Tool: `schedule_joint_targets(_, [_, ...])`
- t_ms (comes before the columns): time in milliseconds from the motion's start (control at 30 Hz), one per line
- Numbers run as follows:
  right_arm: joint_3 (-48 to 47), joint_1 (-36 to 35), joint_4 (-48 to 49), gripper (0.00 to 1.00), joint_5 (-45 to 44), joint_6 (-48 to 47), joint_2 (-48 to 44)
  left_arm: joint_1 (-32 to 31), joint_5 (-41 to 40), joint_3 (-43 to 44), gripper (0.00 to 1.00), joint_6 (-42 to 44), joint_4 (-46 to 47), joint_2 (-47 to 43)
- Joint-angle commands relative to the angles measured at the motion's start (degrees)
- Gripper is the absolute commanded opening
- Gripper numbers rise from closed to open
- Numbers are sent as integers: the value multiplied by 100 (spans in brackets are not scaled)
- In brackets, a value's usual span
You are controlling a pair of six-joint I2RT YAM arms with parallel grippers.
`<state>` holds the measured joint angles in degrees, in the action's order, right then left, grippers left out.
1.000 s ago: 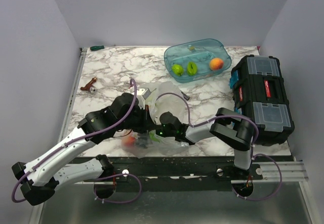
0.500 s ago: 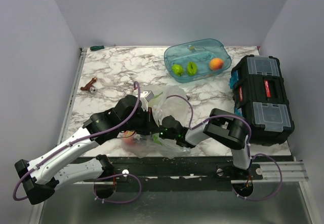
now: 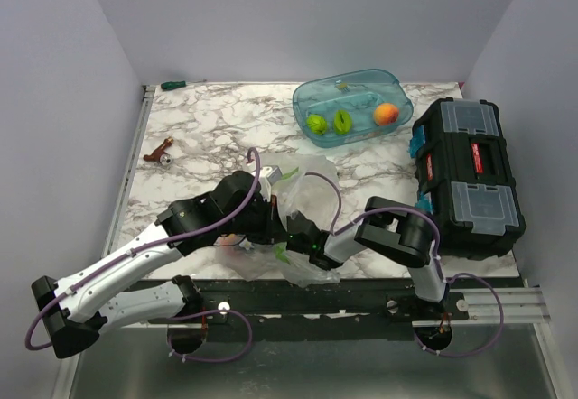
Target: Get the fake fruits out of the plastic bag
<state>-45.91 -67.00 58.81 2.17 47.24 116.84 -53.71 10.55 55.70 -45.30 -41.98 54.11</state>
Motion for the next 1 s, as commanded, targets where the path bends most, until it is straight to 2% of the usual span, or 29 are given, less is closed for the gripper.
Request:
schedule_joint_targets(0, [-12, -113, 59, 91, -734, 165, 99, -42, -10, 127, 0, -6, 190, -95])
schedule_joint_targets(67, [40, -114, 159, 85, -634, 54, 38, -43, -125, 61, 0, 45, 63, -216])
schedule_joint_targets(133, [53, -111, 117, 72, -519, -93, -48, -43, -334, 4, 0, 125, -159, -347])
schedule_joint_targets(300, [242, -117, -53, 51, -289, -336, -366, -43, -1165, -7, 0, 419, -1036, -740])
schedule_joint_targets(467, [439, -114, -775, 30, -274, -655, -1029, -43, -2025, -18, 0, 514, -1939, -1150])
schedule_joint_targets(667, [451, -112, -1957, 17, -256, -1141, -1876, -35, -2473, -145, 0, 370, -2623, -1512])
schedule_joint_targets(833, [580, -113, -2628, 10, -264, -1373, -2537, -38, -2555, -372, 0, 357, -2703, -1605])
schedule_joint_targets(967, [674, -112, -3199, 4, -743, -1555, -3093, -43, -2461, -482, 0, 404, -2636, -1686])
